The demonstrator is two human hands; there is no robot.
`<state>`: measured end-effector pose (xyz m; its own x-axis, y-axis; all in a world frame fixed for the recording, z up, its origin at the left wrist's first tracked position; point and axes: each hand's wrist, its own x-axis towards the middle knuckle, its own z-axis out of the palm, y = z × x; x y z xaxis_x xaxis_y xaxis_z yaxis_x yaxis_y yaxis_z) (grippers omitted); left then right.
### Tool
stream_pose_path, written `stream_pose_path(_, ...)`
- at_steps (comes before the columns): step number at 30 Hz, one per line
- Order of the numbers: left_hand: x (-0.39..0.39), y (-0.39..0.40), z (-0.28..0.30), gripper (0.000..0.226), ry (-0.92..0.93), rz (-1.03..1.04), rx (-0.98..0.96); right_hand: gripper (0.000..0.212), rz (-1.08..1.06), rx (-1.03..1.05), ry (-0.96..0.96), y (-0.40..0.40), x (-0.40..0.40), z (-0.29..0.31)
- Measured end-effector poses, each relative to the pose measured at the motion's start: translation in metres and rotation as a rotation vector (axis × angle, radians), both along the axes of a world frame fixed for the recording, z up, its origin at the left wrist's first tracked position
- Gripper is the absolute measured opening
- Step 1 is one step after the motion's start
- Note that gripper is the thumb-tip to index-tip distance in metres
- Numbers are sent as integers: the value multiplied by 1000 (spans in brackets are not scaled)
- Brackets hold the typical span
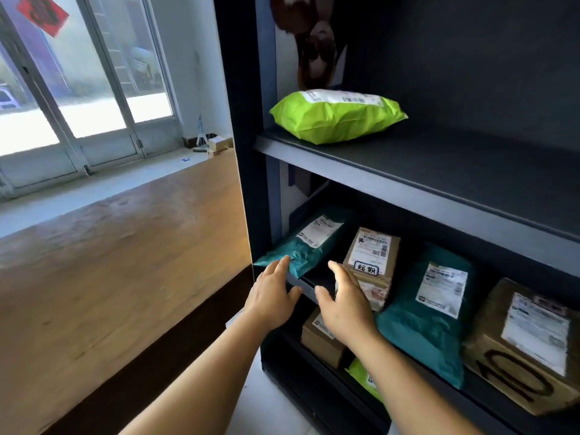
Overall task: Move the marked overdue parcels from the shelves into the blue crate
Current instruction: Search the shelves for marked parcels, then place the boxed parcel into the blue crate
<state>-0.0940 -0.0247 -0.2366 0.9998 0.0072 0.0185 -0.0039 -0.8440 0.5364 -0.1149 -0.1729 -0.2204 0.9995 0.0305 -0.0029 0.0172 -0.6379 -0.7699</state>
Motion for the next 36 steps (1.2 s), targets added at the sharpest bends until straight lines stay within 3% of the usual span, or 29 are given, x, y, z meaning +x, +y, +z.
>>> stream_pose_path(8,71,37,-38,69,126,-166,-7,60,-129,-32,173,57,70,-25)
stream_pose_path(14,102,39,-55,63,148,-299,-75,51,-221,-92,286,69,97,-41)
stream_pose_path(27,114,42,-62,63,147,-357,-137,54,-292,-86,314,79,104,-44)
stream_pose_path(32,107,34,-48,68,52,-330,-169,61,-304,-113,111,72,88,-24)
stream_pose_path(36,97,6,-26,74,-41,-394,-294,63,-473,-102,-76,42,75,-6)
